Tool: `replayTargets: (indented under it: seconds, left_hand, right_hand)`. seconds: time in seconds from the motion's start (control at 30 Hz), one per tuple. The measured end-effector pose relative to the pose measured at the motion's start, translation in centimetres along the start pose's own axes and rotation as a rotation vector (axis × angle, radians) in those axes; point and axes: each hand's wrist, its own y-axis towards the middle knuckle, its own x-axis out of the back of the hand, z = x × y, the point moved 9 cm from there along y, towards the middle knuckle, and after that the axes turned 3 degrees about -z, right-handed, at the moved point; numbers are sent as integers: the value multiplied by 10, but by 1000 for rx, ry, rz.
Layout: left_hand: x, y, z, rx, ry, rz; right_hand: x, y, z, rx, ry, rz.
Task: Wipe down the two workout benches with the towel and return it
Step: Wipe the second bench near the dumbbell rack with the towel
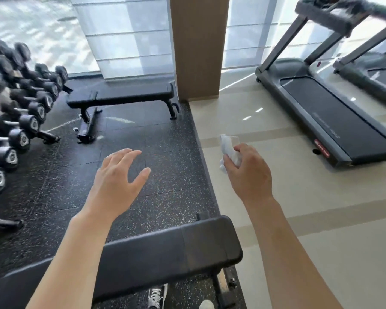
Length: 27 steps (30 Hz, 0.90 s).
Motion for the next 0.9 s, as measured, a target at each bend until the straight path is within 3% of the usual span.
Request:
replayTargets:
  seconds: [0.47, 0.9]
  left_hand:
    - [145, -133, 135, 264, 46, -254]
    - [320, -346, 348, 474, 161, -375]
  right_hand:
    - [-64, -51, 216, 322, 154, 185]
    - [-143, -266, 490, 520, 274, 398]
